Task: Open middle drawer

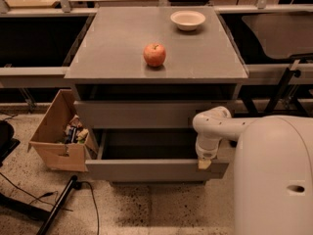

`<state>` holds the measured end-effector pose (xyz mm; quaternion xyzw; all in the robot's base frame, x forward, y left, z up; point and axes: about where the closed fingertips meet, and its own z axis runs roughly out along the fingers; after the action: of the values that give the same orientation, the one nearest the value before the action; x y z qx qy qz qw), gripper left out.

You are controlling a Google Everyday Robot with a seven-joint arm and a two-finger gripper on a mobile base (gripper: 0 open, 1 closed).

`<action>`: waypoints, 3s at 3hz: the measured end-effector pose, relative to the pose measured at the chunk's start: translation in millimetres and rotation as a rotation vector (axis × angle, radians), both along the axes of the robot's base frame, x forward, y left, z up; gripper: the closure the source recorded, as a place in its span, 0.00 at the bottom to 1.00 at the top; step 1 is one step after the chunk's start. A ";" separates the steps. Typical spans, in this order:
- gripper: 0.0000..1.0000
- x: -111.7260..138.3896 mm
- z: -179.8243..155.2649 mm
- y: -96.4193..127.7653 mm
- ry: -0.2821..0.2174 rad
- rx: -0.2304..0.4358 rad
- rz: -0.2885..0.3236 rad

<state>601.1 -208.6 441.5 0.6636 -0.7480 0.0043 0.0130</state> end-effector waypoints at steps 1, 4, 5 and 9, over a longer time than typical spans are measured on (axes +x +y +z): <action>1.00 0.0 2.5 0.0 0.000 0.000 0.000; 1.00 -49.9 9.2 -20.3 0.073 -0.002 -0.030; 1.00 -76.3 11.7 -30.9 0.113 0.005 -0.034; 0.27 -101.4 13.1 -38.8 0.157 0.017 -0.029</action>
Offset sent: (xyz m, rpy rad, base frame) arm -0.2538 -0.1071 0.0581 -0.0466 0.3664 -0.1858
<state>499.7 -247.4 454.6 0.6512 -0.7541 -0.0543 0.0661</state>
